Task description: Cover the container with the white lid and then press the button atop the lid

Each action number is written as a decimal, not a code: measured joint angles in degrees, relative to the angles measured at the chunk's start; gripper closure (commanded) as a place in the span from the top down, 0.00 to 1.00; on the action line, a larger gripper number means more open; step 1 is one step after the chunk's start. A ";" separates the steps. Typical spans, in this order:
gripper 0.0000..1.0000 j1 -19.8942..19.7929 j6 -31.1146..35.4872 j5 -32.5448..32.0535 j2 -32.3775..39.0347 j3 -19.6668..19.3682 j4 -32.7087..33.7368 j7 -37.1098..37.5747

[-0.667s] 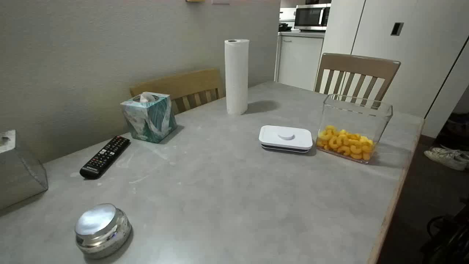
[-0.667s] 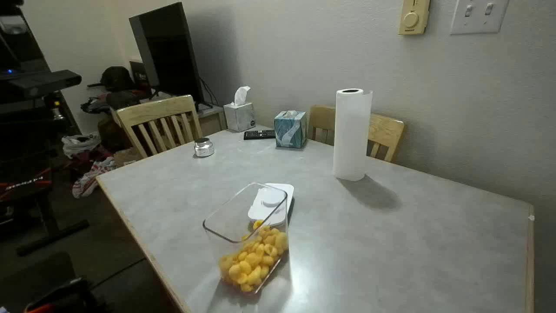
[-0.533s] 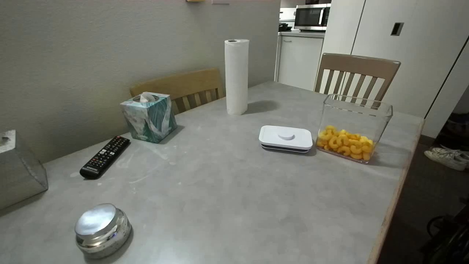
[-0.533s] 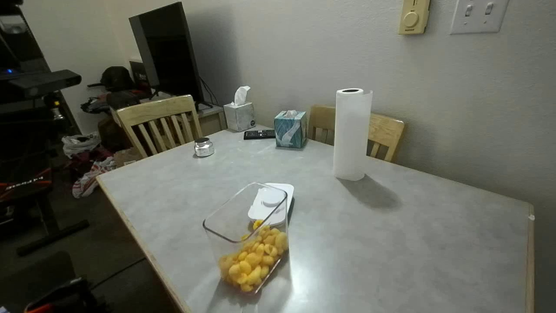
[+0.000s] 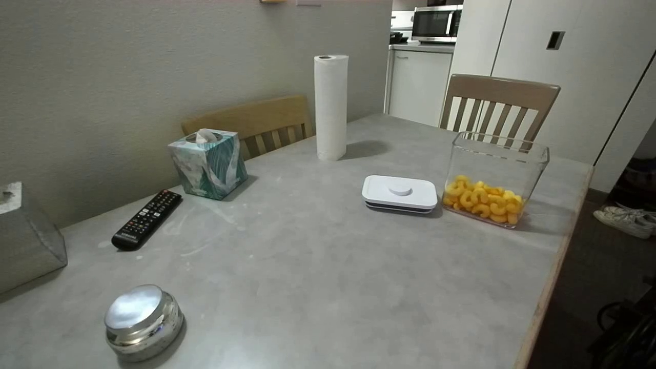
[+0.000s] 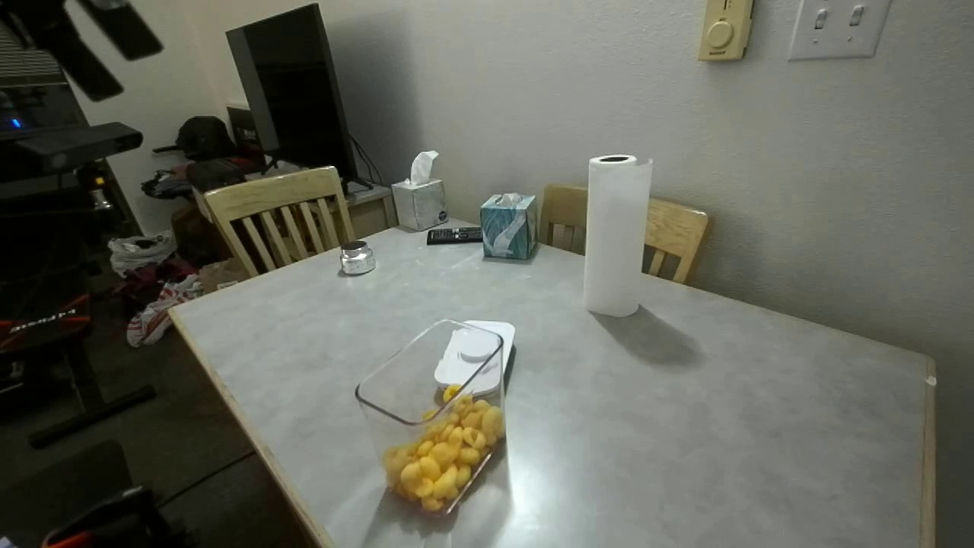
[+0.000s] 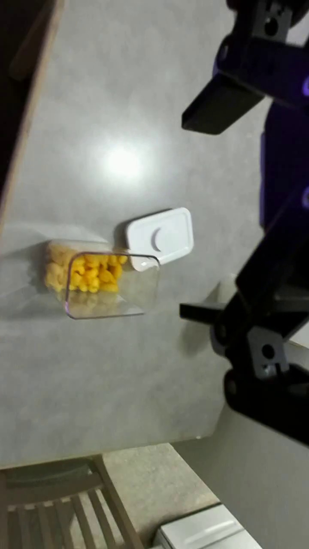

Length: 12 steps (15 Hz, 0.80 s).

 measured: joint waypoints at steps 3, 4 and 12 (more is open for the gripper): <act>1.00 -1.27 9.69 -3.43 0.08 -0.56 -2.14 1.46; 1.00 -1.20 9.56 -3.36 0.02 -0.52 -2.12 1.46; 1.00 -1.11 9.66 -3.35 -0.20 -0.50 -2.11 1.46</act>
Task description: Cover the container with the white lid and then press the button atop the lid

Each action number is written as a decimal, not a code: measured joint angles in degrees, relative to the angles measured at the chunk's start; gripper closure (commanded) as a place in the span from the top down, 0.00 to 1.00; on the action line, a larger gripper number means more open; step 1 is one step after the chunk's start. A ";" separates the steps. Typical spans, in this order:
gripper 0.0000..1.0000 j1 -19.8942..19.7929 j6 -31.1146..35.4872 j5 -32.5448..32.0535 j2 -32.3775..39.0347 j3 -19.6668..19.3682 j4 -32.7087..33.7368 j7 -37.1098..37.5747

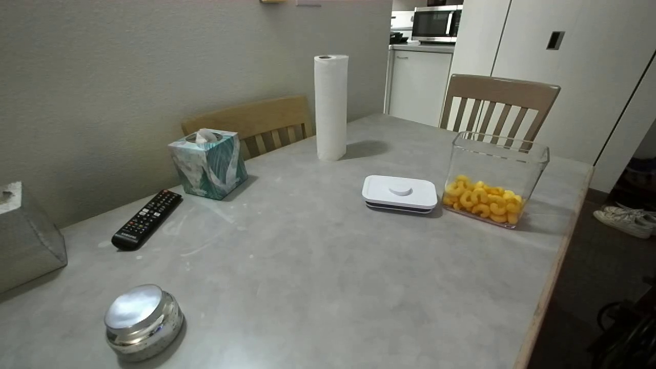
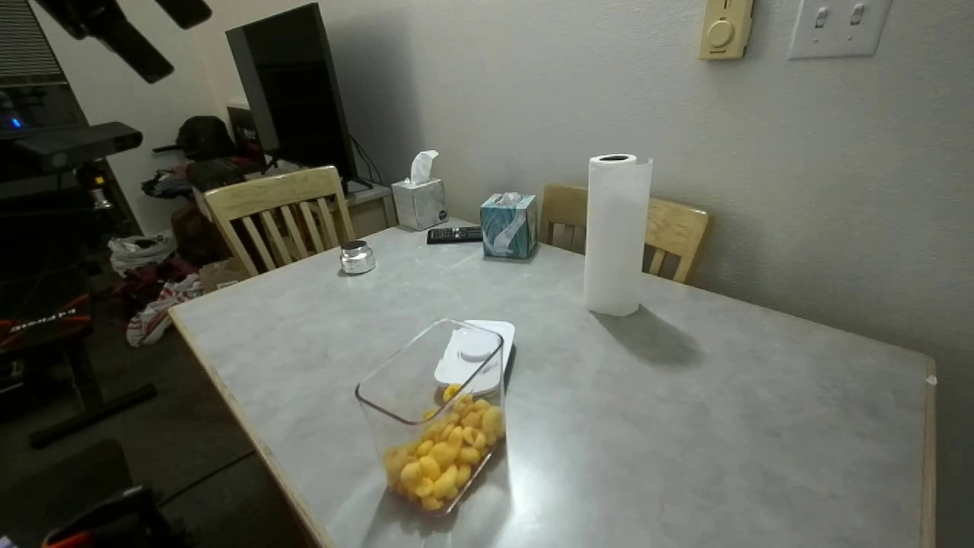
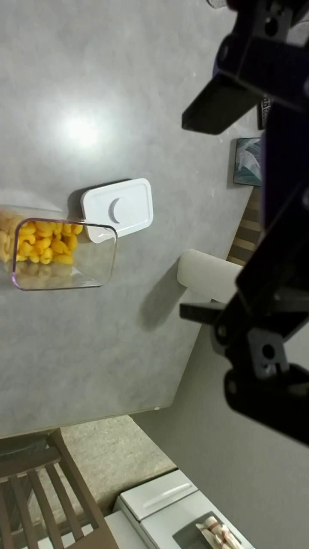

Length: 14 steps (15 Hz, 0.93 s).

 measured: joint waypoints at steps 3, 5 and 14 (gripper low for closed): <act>1.00 -0.11 2.76 -0.32 0.44 -1.49 -0.10 -0.85; 1.00 -0.31 8.09 -0.71 1.55 -4.60 -0.54 -2.96; 1.00 9.31 31.05 9.70 20.61 -23.83 1.50 -24.50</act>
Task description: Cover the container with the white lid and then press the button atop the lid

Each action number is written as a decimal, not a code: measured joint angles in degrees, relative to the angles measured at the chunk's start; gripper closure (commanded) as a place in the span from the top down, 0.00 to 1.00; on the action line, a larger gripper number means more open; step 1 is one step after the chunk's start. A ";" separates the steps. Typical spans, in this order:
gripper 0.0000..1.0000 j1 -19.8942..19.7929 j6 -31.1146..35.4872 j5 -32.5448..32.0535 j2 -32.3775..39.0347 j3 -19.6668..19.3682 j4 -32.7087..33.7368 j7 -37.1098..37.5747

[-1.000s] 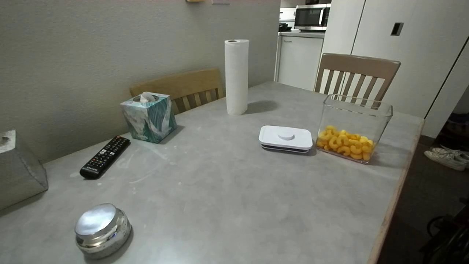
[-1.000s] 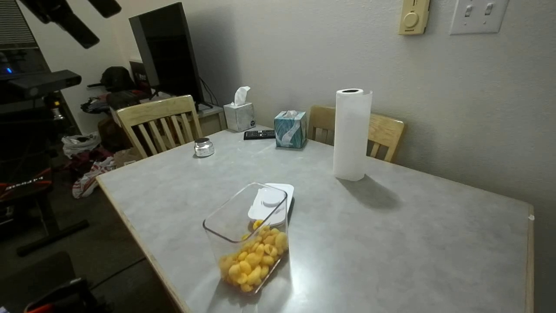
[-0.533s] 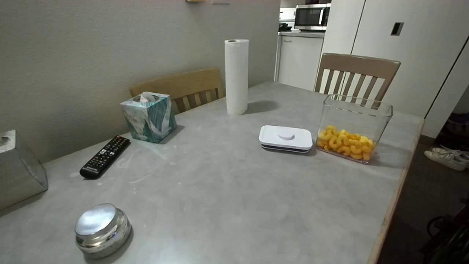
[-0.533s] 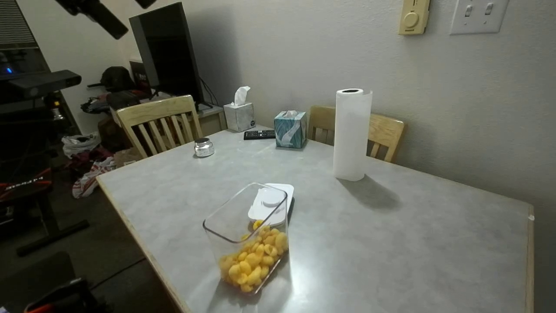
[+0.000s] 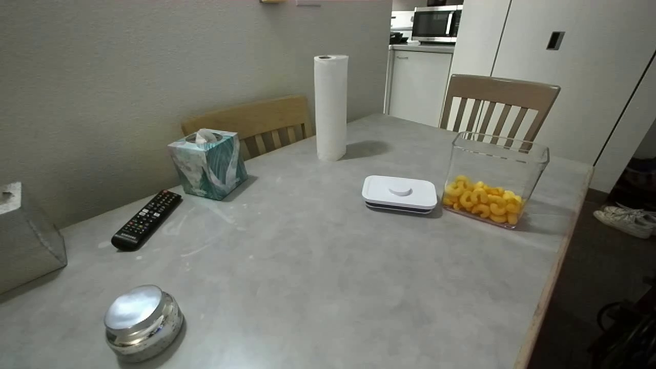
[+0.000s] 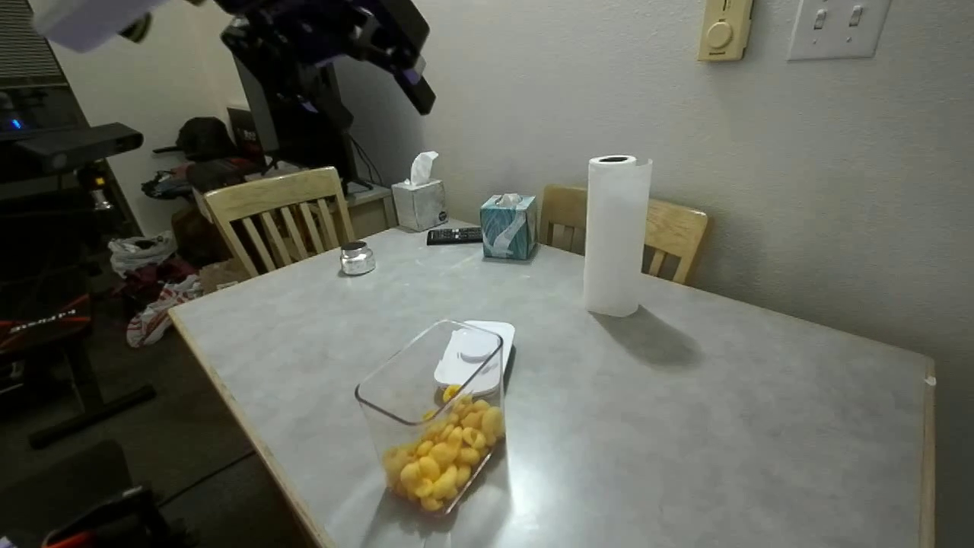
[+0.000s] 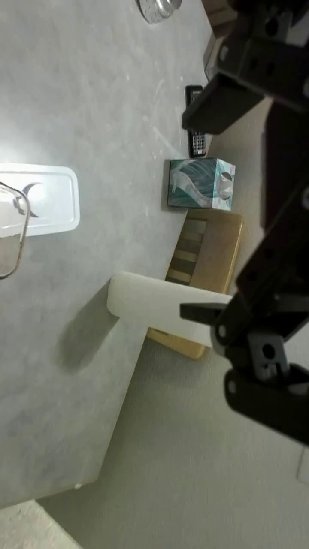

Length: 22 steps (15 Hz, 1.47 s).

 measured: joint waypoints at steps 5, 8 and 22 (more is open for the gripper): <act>1.00 13.01 -1.95 15.73 11.14 -7.92 9.04 -17.80; 1.00 14.85 -3.55 18.62 14.71 -9.09 12.43 -21.35; 1.00 5.04 -36.05 32.35 28.48 0.62 26.82 -29.45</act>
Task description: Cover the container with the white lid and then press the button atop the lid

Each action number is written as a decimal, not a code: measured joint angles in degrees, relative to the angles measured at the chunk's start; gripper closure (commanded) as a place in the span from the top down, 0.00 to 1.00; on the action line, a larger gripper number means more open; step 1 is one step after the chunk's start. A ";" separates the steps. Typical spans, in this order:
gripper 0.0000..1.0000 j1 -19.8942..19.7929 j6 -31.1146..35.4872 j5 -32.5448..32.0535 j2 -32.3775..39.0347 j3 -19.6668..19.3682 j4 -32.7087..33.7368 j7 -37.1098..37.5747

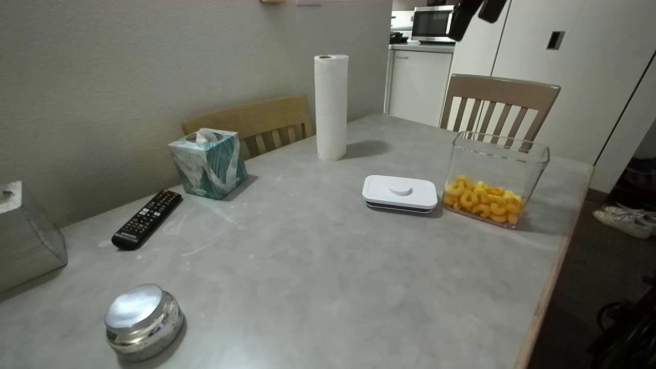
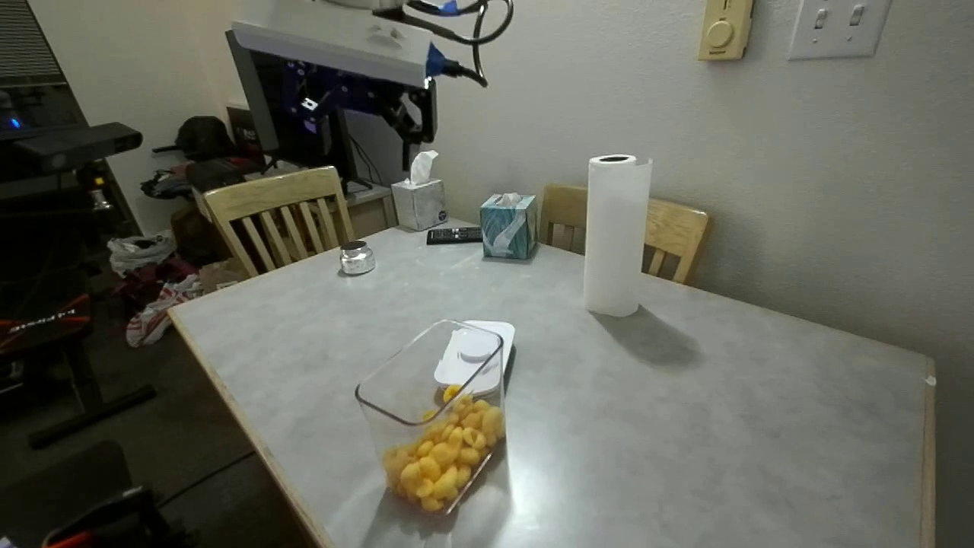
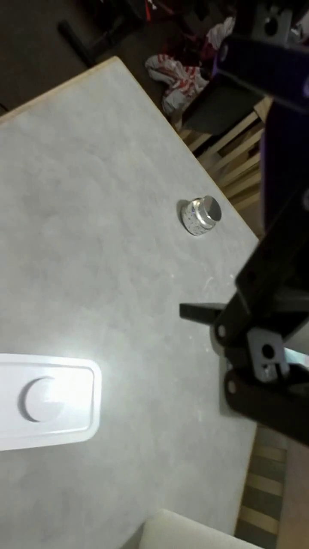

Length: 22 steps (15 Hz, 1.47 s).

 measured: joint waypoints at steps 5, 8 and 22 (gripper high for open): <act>1.00 -12.89 -6.36 -0.20 14.58 5.79 9.22 -3.37; 1.00 -17.36 -6.26 -0.16 18.61 9.81 11.86 -3.97; 1.00 -19.41 1.01 -10.77 22.81 19.35 13.69 14.66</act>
